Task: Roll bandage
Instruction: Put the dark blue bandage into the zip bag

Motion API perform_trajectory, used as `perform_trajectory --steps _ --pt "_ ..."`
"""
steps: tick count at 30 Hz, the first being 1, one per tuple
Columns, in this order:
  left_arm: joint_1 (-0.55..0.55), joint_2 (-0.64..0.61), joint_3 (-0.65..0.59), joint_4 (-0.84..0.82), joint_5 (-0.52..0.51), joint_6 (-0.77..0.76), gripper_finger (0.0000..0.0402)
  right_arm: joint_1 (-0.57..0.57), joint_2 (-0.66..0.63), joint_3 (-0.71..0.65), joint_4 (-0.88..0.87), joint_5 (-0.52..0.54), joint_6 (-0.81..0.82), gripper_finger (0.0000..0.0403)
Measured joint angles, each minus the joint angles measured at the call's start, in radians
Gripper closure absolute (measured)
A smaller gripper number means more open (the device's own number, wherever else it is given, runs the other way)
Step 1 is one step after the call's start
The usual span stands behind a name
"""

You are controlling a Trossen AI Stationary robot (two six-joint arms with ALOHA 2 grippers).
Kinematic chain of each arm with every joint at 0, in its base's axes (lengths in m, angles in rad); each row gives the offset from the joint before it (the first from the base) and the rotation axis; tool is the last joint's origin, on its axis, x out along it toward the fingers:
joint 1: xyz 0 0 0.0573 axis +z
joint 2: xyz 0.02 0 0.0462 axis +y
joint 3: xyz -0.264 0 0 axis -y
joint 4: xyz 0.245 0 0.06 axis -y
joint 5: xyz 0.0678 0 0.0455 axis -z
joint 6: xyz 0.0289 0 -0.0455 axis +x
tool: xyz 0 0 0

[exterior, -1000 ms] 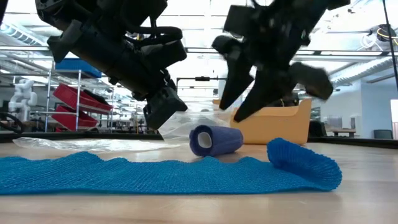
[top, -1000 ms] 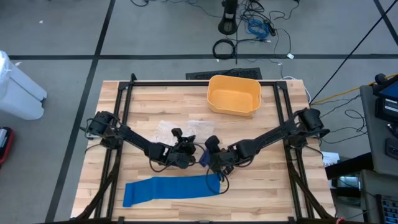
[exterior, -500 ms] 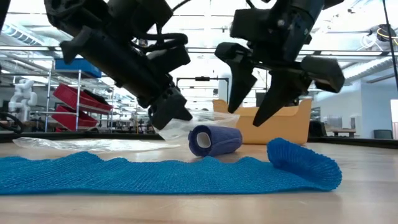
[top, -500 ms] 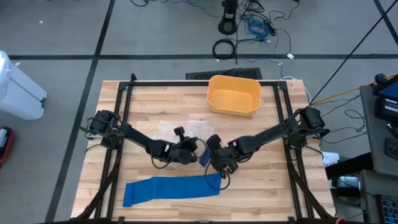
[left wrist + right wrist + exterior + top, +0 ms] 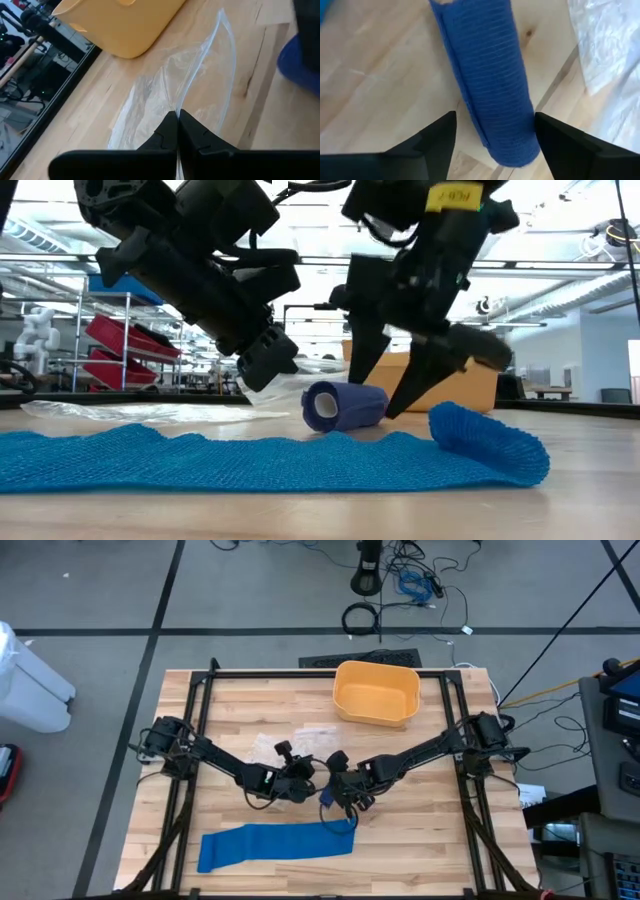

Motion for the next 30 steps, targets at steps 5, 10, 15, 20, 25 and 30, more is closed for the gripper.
perform_trajectory --steps 5,10,15,20,25,30 --pt "0.000 0.000 0.000 -0.003 0.000 0.000 0.0402 -0.035 0.036 0.002 0.032 -0.041 0.012 0.0165" --pt "0.000 0.000 0.000 -0.026 -0.012 0.000 0.0402 -0.059 0.035 0.002 0.027 -0.109 0.141 0.0205" --pt "-0.001 0.000 0.000 -0.027 -0.032 0.002 0.0402 -0.061 0.031 0.001 0.021 -0.125 0.350 0.0289" --pt "-0.001 0.000 0.000 -0.030 -0.037 0.006 0.0402 -0.063 0.029 0.002 0.016 -0.186 0.478 0.0346" --pt "-0.002 0.000 0.000 -0.040 -0.049 0.005 0.0402 -0.062 0.022 0.002 -0.004 -0.302 0.631 0.0352" --pt "-0.015 0.000 0.000 -0.056 -0.128 0.002 0.0402 -0.068 -0.011 -0.003 -0.043 -0.359 0.780 0.0352"
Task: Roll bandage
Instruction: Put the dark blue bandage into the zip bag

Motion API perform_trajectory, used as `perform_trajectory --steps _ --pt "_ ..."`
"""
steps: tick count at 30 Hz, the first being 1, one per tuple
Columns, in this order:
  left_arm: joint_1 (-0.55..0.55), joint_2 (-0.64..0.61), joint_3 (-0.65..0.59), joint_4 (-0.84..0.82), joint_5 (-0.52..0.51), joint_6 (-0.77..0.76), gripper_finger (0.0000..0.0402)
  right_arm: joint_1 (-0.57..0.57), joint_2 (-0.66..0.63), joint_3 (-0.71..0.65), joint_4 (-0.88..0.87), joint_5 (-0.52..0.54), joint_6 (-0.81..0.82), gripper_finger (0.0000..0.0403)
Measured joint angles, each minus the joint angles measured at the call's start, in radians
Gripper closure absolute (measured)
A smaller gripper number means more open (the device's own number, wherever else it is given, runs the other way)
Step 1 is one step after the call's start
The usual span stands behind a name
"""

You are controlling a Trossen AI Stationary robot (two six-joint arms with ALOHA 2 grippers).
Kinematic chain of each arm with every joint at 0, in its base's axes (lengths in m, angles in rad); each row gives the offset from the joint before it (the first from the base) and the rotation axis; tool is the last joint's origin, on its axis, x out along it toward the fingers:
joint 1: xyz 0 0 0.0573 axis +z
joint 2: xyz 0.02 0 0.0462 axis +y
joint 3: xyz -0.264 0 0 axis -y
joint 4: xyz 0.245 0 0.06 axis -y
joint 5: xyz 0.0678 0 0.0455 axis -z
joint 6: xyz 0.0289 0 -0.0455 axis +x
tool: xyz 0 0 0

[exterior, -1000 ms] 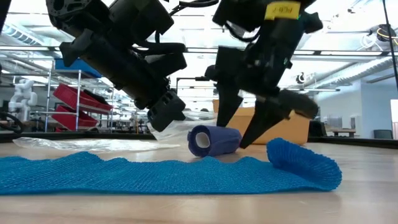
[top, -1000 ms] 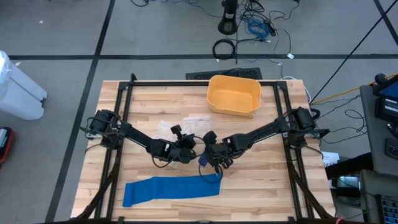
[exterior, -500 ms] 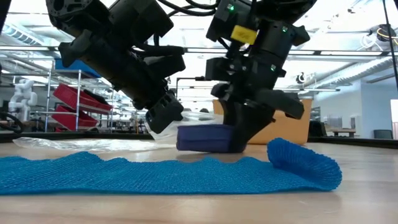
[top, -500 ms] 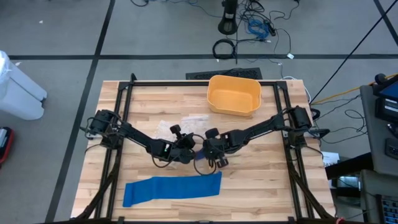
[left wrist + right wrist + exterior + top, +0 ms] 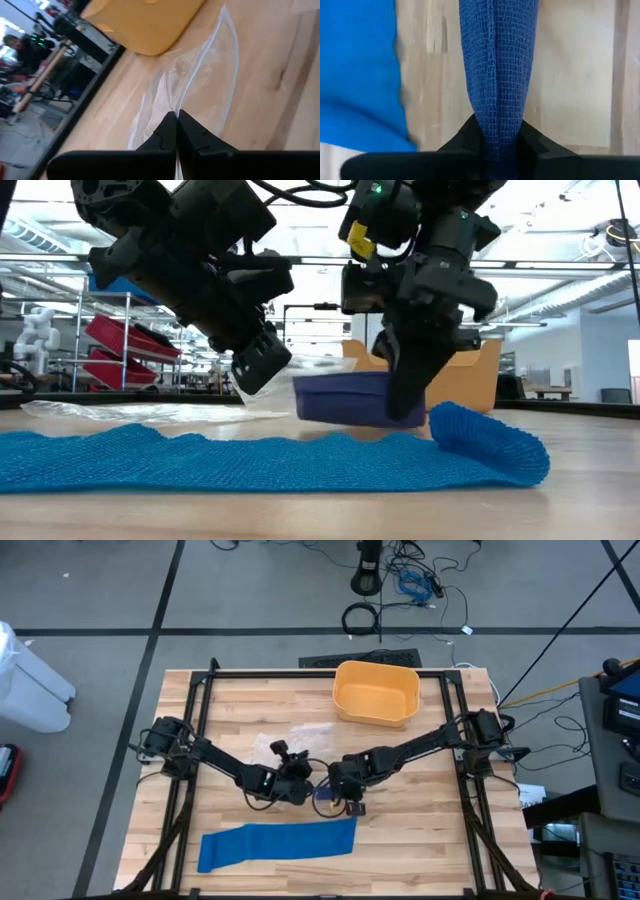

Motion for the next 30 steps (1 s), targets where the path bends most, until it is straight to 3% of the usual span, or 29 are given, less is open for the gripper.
perform_trajectory --steps 7,13,30 --pt "-0.039 0.000 0.000 -0.002 -0.111 0.034 0.0402 -0.045 -0.033 0.002 0.068 0.004 0.169 0.0352" --pt "-0.052 0.000 0.000 -0.026 -0.143 0.034 0.0402 -0.082 -0.033 -0.010 0.075 -0.010 0.288 0.0353" --pt "-0.037 0.000 0.000 -0.046 -0.079 -0.027 0.0402 -0.200 -0.046 -0.054 0.207 -0.183 0.438 0.0353"
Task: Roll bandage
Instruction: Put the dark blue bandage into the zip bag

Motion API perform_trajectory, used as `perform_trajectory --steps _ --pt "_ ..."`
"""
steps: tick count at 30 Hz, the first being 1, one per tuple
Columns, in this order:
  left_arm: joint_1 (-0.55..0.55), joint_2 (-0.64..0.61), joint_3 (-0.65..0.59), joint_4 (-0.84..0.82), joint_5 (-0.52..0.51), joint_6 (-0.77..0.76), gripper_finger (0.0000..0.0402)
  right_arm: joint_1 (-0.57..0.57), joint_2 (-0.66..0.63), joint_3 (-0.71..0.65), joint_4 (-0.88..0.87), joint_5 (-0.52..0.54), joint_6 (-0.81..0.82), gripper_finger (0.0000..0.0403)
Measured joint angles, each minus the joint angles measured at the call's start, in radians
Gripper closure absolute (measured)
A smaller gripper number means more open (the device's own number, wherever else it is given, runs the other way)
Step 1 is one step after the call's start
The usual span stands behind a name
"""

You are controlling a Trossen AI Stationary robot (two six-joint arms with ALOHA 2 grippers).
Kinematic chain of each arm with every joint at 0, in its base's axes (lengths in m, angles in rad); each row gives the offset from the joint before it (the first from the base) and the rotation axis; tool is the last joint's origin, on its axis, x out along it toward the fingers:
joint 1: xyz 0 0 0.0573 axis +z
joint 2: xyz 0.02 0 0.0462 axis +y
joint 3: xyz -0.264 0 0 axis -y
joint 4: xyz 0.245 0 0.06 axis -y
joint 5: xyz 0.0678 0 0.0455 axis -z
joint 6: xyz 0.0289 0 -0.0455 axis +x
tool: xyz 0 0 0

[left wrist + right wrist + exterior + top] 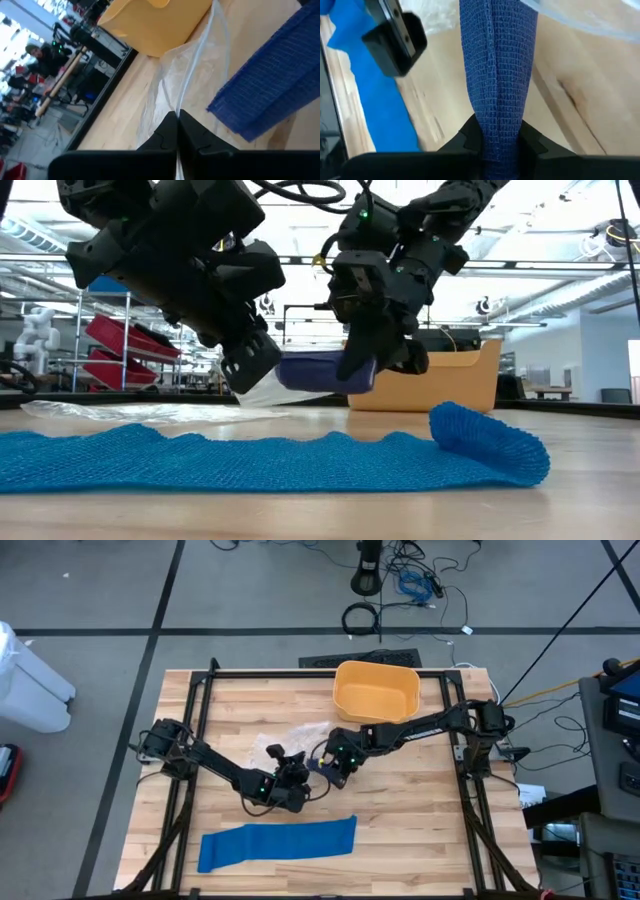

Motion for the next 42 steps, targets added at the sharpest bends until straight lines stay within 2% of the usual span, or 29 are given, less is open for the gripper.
perform_trajectory --steps 12,24,27,33,42 --pt "0.066 0.000 0.000 -0.145 0.088 -0.206 0.0402 -0.021 -0.043 0.000 -0.008 0.004 0.033 0.0353" --pt "0.066 0.000 0.000 -0.008 0.158 -0.182 0.0402 -0.052 -0.049 0.000 0.000 0.098 -0.011 0.0353" --pt "0.066 0.000 0.000 -0.005 0.162 -0.181 0.0402 -0.052 -0.048 0.000 -0.030 0.112 -0.032 0.0353" --pt "0.067 -0.011 0.000 0.017 0.162 -0.184 0.0402 -0.052 -0.047 0.000 -0.111 0.212 -0.059 0.0353" --pt "0.074 -0.034 0.000 0.088 0.162 -0.185 0.0402 -0.034 -0.047 0.000 -0.078 0.215 -0.061 0.0353"
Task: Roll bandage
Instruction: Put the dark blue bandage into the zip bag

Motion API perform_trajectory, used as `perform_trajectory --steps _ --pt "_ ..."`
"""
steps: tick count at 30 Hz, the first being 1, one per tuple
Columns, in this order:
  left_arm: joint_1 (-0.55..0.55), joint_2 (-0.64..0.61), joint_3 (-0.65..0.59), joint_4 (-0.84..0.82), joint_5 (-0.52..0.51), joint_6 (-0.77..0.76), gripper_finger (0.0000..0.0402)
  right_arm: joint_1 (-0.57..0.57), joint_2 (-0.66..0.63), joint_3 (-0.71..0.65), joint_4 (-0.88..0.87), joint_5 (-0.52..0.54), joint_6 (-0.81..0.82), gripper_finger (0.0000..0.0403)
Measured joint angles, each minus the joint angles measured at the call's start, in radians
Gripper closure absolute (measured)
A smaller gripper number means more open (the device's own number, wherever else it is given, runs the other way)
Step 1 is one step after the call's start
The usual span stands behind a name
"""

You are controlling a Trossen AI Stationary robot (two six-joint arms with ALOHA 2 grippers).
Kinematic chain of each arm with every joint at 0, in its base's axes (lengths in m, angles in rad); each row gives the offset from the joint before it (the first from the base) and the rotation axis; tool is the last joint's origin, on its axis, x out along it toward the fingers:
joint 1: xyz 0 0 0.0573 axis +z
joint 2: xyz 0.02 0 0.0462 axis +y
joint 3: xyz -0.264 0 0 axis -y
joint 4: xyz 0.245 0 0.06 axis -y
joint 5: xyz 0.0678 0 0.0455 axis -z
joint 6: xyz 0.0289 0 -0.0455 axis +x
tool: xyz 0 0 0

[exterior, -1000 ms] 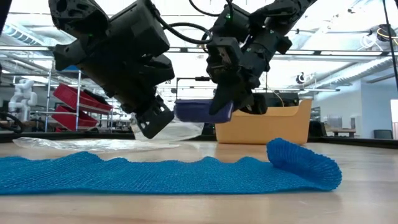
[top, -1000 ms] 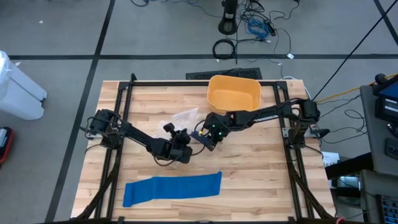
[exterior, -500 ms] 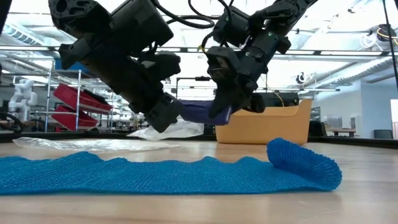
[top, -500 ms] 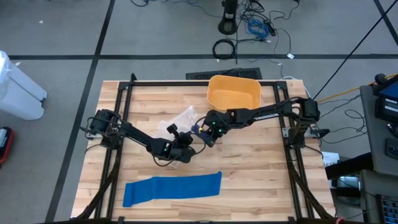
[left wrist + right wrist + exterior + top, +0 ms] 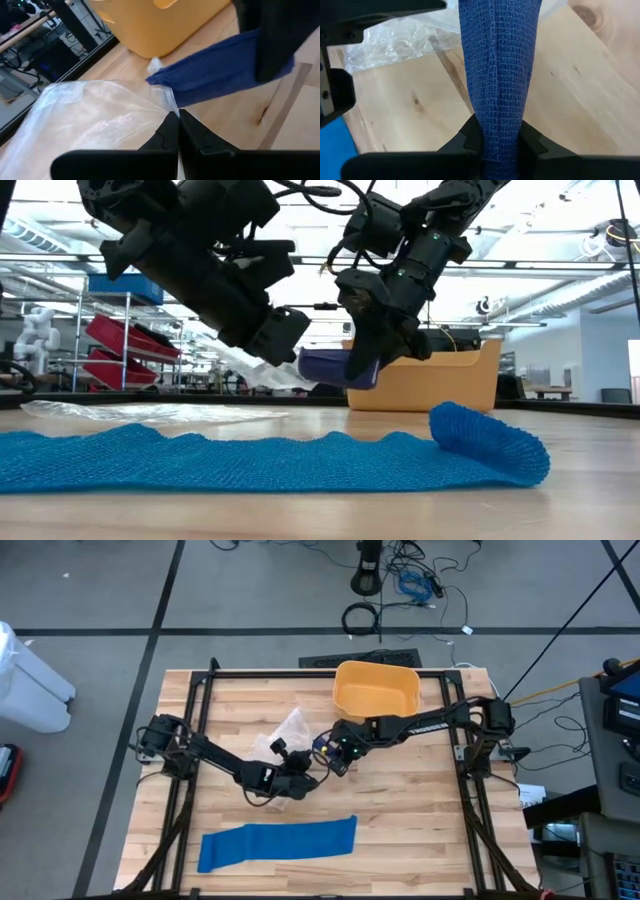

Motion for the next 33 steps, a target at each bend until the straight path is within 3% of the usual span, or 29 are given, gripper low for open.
perform_trajectory --steps 18,33 --pt "0.036 0.000 0.000 0.000 -0.010 0.000 0.0402 0.029 0.000 0.000 -0.007 0.074 -0.032 0.0353" --pt "0.035 0.000 0.000 0.027 -0.009 0.001 0.0402 0.035 0.001 0.000 -0.025 0.072 -0.047 0.0353"
